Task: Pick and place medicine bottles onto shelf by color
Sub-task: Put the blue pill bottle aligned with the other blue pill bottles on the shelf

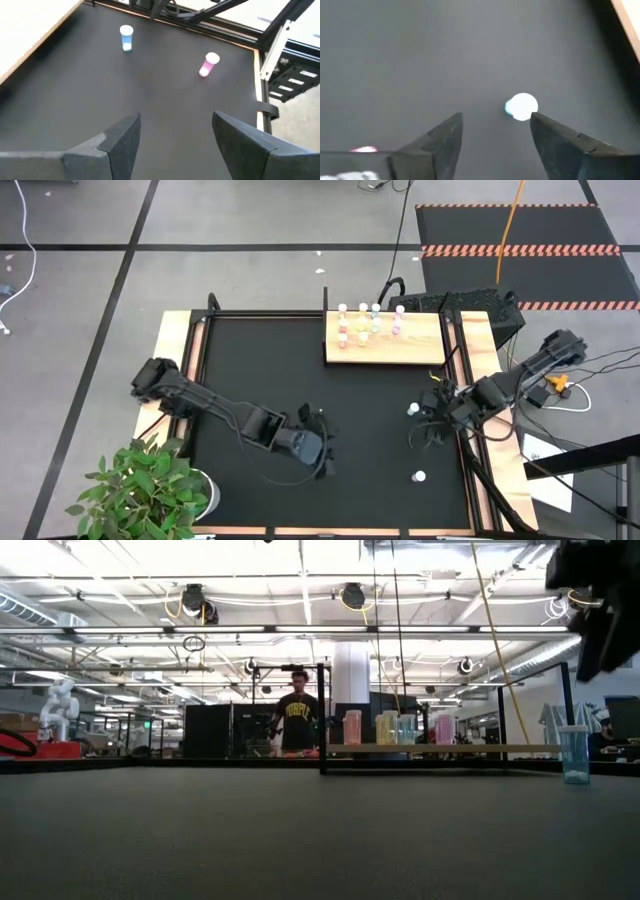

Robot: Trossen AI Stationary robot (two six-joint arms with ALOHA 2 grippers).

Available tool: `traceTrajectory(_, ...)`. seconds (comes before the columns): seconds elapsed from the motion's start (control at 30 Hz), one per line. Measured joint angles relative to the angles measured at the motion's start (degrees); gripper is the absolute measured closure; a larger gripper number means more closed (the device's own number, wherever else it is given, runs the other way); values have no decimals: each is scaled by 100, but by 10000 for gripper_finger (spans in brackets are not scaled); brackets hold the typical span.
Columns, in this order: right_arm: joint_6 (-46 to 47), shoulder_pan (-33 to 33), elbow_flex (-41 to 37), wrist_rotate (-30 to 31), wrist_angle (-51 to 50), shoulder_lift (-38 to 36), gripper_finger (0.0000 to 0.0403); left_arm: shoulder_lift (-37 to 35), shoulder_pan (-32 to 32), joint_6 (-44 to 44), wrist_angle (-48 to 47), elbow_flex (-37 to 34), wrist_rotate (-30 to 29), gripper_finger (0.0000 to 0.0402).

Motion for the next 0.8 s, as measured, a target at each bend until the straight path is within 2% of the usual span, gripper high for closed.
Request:
traceTrajectory(0.2, -324, -486, -778, -115, 488, -224, 117, 17, 107, -16, 80, 2, 16, 153)
traceTrajectory(0.33, -728, -845, -1000, -105, 618, -177, 102, 52, 253, 104, 223, 2, 30, 153)
traceTrajectory(0.6, -1117, -1461, -1384, -268, 1454, -181, 126, 52, 520, 86, 392, 4, 168, 153)
traceTrajectory(0.8, -1131, -1723, -1505, -445, 1520, -179, 165, 52, 581, 111, 500, 4, 210, 153)
